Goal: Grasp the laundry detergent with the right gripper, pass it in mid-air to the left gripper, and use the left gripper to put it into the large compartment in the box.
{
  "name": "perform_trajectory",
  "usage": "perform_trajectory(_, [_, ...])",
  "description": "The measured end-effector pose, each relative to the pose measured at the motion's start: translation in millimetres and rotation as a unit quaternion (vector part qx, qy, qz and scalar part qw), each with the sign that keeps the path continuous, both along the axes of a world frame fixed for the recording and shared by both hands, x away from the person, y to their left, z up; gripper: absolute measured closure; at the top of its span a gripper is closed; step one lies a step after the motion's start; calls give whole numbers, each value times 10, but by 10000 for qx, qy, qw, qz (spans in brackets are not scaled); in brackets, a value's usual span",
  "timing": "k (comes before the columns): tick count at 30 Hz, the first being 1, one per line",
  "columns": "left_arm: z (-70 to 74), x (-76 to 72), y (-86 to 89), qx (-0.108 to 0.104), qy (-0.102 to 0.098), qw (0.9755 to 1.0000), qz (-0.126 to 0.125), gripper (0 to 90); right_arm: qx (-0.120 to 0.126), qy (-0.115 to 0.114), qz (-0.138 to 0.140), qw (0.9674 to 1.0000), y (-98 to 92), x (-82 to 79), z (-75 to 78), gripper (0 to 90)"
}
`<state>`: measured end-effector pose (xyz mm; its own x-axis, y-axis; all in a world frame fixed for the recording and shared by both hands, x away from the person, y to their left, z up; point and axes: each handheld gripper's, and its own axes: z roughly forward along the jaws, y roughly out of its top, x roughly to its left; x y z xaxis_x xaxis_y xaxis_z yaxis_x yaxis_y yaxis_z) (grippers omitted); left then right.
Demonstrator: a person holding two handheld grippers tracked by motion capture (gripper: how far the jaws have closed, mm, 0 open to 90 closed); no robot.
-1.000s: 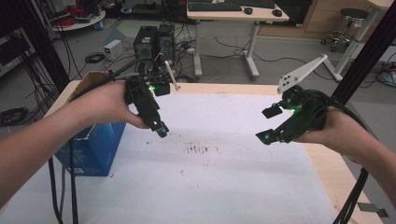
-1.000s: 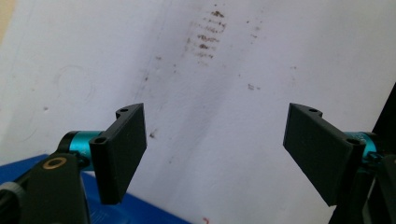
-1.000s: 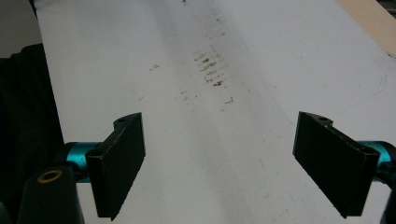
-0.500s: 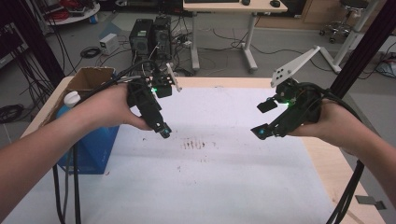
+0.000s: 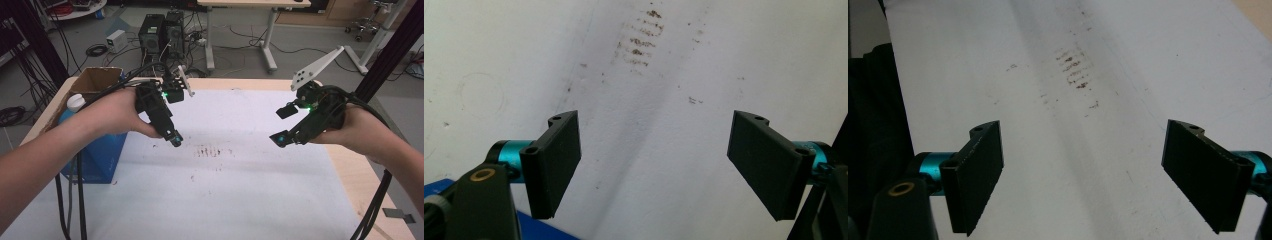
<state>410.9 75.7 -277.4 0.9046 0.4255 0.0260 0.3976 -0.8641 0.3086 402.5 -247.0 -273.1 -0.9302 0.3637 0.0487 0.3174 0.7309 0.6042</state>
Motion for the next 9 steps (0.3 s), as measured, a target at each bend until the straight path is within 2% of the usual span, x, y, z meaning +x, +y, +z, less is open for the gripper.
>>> perform_trajectory(9, [8,-9,16,5,-18,10000,28,216,10,-39,-32,10000,-19,-26,15,165])
